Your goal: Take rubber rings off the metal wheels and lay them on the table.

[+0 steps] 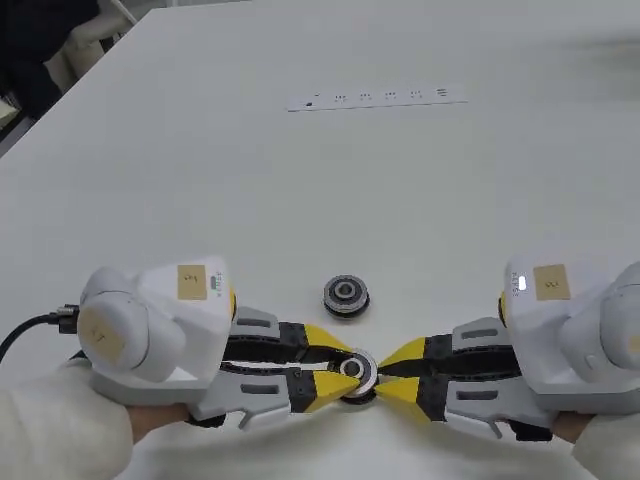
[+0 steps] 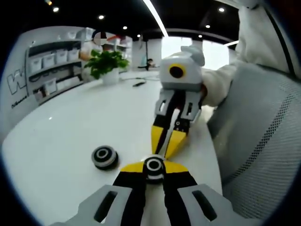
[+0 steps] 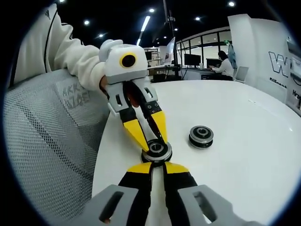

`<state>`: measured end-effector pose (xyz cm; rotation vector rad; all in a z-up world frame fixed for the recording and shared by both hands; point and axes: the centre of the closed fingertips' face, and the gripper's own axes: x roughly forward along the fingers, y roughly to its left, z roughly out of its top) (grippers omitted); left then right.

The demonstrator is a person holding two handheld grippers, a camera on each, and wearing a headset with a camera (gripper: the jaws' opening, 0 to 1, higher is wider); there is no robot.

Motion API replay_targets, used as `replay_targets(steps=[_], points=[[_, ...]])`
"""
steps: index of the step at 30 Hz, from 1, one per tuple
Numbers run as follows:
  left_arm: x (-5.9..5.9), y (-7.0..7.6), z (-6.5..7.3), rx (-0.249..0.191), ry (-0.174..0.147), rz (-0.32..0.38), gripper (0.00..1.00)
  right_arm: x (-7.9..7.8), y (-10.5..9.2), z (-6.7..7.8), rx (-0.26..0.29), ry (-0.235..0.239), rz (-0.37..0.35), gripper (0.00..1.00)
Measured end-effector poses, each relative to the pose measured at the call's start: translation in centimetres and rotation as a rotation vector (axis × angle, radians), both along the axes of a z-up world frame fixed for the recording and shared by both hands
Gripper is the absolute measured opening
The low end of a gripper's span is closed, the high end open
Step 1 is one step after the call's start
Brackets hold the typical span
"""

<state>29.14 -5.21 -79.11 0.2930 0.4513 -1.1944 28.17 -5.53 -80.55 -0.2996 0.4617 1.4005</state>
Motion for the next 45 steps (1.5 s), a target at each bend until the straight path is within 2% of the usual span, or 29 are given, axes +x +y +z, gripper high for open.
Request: replay_targets(steps=[3, 9, 10, 13, 15, 16, 18, 21, 22, 23, 24, 29, 30, 31, 33, 36, 38, 45], points=[[0.0, 0.0, 0.0, 0.007, -0.006, -0.004, 0.14, 0.0, 0.0, -0.2, -0.016, -0.009, -0.006, 0.01], [0.0, 0.0, -0.1, 0.009, -0.008, -0.003, 0.14, 0.3, -0.1, -0.5, -0.048, -0.010, -0.039, 0.00], [0.0, 0.0, -0.1, 0.008, -0.009, -0.003, 0.14, 0.3, -0.2, -0.9, -0.069, 0.004, -0.052, 0.00], [0.0, 0.0, -0.1, 0.009, -0.012, -0.003, 0.14, 0.4, -0.1, -0.6, -0.057, 0.027, -0.075, 0.00], [0.0, 0.0, -0.1, 0.010, -0.013, -0.004, 0.14, 0.5, -0.2, -0.6, -0.037, 0.081, -0.111, 0.00], [-0.1, 0.0, -0.2, 0.010, -0.013, -0.003, 0.14, 0.6, -0.2, -0.5, -0.012, 0.142, -0.147, 0.00], [-0.1, 0.1, -0.2, 0.011, -0.015, -0.004, 0.14, 0.9, -0.3, -0.3, 0.040, 0.231, -0.197, 0.00], [-0.1, 0.1, -0.2, 0.012, -0.017, -0.004, 0.14, 1.0, -0.5, -0.1, 0.096, 0.316, -0.242, 0.00], [-0.1, 0.1, -0.2, 0.012, -0.017, -0.004, 0.14, 1.1, -0.6, 0.0, 0.106, 0.328, -0.249, 0.00], [-0.1, 0.1, -0.2, 0.011, -0.018, -0.004, 0.14, 1.2, -0.7, 0.1, 0.134, 0.381, -0.275, 0.00], [-0.2, 0.1, -0.2, 0.011, -0.018, -0.004, 0.13, 1.2, -0.7, 0.2, 0.149, 0.408, -0.284, 0.00], [-0.2, 0.1, -0.2, 0.009, -0.019, -0.004, 0.13, 1.2, -0.5, 1.0, 0.261, 0.514, -0.322, 0.00], [-0.3, 0.1, -0.2, 0.008, -0.019, -0.004, 0.13, 1.1, -0.5, 0.9, 0.269, 0.542, -0.328, 0.00], [-0.3, 0.1, -0.2, 0.008, -0.019, -0.003, 0.13, 1.1, -0.6, 0.7, 0.266, 0.534, -0.325, 0.00], [-0.3, 0.1, -0.1, 0.006, -0.019, -0.003, 0.13, 1.0, -0.5, 0.8, 0.281, 0.547, -0.326, 0.00], [-0.4, 0.2, -0.1, 0.005, -0.019, -0.004, 0.13, 0.8, -0.4, 0.9, 0.313, 0.610, -0.343, 0.00], [-0.4, 0.2, -0.1, 0.005, -0.018, -0.003, 0.13, 0.7, -0.4, 1.0, 0.328, 0.628, -0.347, 0.00], [-0.4, 0.3, -0.1, 0.003, -0.011, 0.005, 0.13, 0.6, -0.1, 1.2, 0.330, 0.619, -0.338, 0.00]])
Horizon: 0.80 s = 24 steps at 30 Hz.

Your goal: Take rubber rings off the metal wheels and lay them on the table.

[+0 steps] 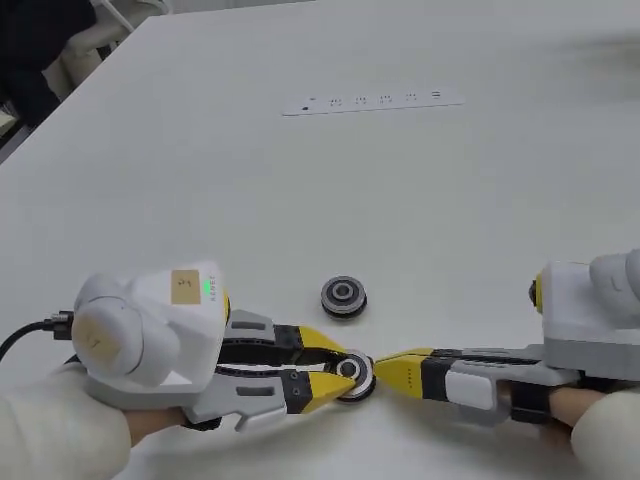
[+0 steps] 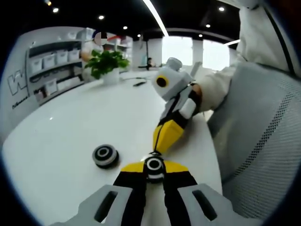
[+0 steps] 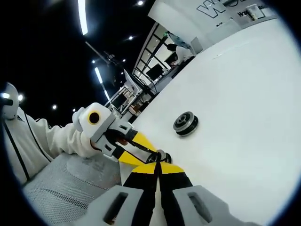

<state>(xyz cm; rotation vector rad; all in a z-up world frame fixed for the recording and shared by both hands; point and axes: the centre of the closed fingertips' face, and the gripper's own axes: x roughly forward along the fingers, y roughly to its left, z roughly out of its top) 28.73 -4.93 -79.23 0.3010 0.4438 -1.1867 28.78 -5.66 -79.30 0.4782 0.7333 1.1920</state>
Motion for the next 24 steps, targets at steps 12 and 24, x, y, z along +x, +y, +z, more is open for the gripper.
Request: replay_targets(steps=[12, 24], points=[[-0.14, 0.08, 0.02, 0.004, -0.002, -0.001, 0.13, -0.19, 0.37, 0.39, 0.024, 0.002, 0.006, 0.00], [-0.23, 0.14, 0.01, 0.010, -0.002, 0.000, 0.13, -0.31, 0.67, 0.78, 0.057, 0.018, 0.007, 0.00]])
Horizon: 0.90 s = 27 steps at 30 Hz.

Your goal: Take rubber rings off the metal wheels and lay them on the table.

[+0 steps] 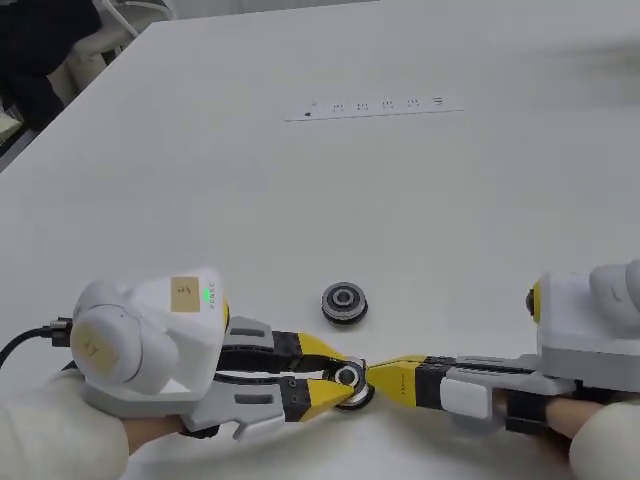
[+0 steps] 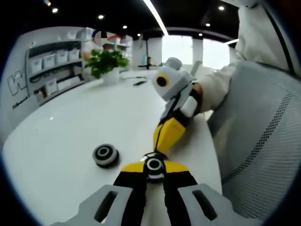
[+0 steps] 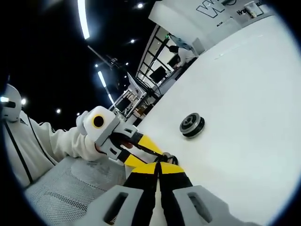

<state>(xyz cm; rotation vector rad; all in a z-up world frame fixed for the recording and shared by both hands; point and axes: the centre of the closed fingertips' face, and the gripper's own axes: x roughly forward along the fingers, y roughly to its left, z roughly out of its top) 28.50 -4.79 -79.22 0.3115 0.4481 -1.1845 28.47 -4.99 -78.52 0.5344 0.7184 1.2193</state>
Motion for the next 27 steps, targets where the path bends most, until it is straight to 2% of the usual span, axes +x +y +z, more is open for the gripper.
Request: replay_targets(steps=[21, 24, 27], points=[[0.0, 0.0, 0.0, 0.003, -0.001, 0.000, 0.13, -0.2, 0.4, 0.6, 0.038, -0.008, 0.013, 0.00], [0.0, 0.0, 0.0, 0.002, -0.001, 0.001, 0.13, -0.3, 0.5, 1.1, 0.065, 0.000, 0.014, 0.00], [0.0, 0.1, 0.0, 0.002, -0.001, 0.002, 0.13, -0.2, 0.4, 1.1, 0.066, -0.001, 0.012, 0.00]])
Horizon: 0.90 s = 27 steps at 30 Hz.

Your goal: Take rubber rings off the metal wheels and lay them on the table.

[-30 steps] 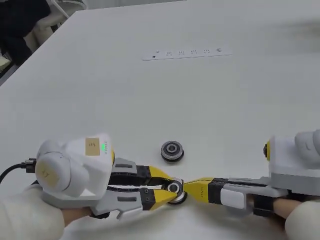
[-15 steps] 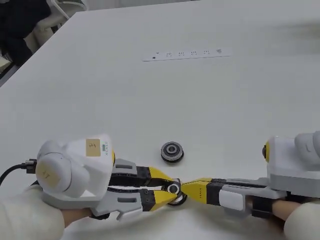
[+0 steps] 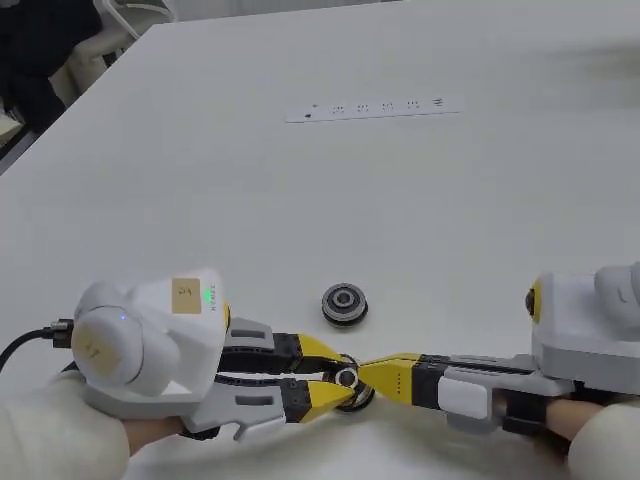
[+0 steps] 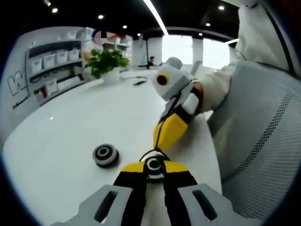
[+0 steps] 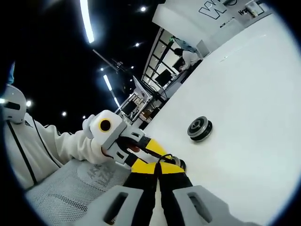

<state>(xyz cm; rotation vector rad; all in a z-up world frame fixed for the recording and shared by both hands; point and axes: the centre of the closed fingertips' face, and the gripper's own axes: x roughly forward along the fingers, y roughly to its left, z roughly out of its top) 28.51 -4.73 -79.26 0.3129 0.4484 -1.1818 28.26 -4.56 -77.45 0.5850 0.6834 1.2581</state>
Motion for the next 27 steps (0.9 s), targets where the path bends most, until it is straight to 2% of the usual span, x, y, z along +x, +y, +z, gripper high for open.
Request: replay_targets(steps=[4, 6, 16, 21, 27], points=[[0.0, 0.0, 0.0, -0.005, 0.010, 0.011, 0.13, 0.1, 0.0, -0.7, -0.036, 0.014, -0.003, 0.00], [0.0, 0.0, 0.1, -0.001, 0.008, 0.014, 0.14, 0.0, 0.1, -1.0, -0.059, 0.006, 0.001, 0.00], [0.0, -0.1, 0.1, -0.008, 0.023, 0.021, 0.14, 0.3, -0.2, -1.3, -0.072, 0.011, -0.013, 0.00], [-0.1, 0.0, 0.2, -0.001, 0.015, 0.015, 0.17, 0.3, -0.2, -1.3, -0.088, 0.004, -0.011, 0.00], [-0.2, -0.5, 1.2, -0.028, 0.014, 0.001, 0.22, 0.3, -0.7, -1.0, -0.093, 0.006, -0.018, 0.00]])
